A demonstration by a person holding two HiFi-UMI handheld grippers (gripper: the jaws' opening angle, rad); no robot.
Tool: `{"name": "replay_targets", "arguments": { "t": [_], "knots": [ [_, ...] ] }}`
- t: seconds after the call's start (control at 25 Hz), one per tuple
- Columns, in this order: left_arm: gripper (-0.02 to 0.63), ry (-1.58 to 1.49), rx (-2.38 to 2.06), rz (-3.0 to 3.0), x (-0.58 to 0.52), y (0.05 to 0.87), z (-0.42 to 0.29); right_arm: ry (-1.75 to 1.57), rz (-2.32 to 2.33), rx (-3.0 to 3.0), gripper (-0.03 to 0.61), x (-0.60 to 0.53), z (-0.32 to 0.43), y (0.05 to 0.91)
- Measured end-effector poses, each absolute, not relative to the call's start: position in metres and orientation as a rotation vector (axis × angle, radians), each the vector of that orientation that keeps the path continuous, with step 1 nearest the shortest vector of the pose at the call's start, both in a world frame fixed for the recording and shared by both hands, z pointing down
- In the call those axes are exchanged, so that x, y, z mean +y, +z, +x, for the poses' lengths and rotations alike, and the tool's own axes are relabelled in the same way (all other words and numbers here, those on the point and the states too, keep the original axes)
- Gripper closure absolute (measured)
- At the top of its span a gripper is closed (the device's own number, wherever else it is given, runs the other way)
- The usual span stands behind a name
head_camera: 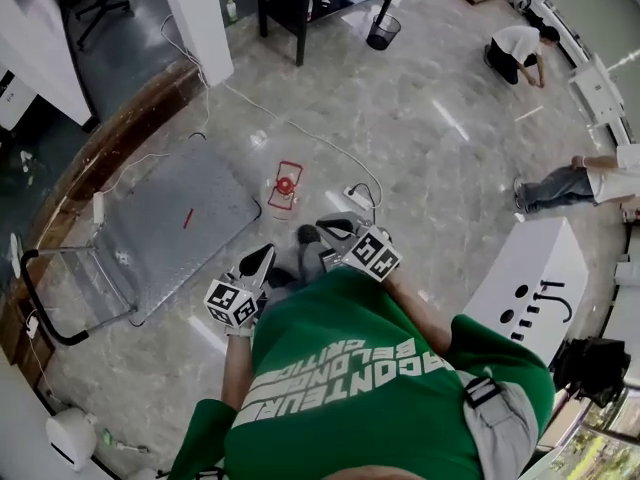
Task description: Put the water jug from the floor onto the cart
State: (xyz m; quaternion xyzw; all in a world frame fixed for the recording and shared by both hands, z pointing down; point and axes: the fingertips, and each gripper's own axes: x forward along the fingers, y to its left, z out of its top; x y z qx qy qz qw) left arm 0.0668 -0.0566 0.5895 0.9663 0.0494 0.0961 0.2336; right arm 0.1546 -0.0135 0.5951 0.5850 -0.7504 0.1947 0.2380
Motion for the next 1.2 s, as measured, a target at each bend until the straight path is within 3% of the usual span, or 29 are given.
{"name": "replay_targets", "arguments": {
  "t": [0.84,1.2],
  "knots": [
    [0.604,0.409,0.093,2.595,-0.105,0.609,0.132,0.642,1.499,-2.116,0.586,-0.086,0.233,0.646],
    [0.604,0.441,0.005,2.568,-0.137,0.609,0.157,0.826,1.429,-2.030,0.584,-0.135,0.286,0.728]
  ]
}}
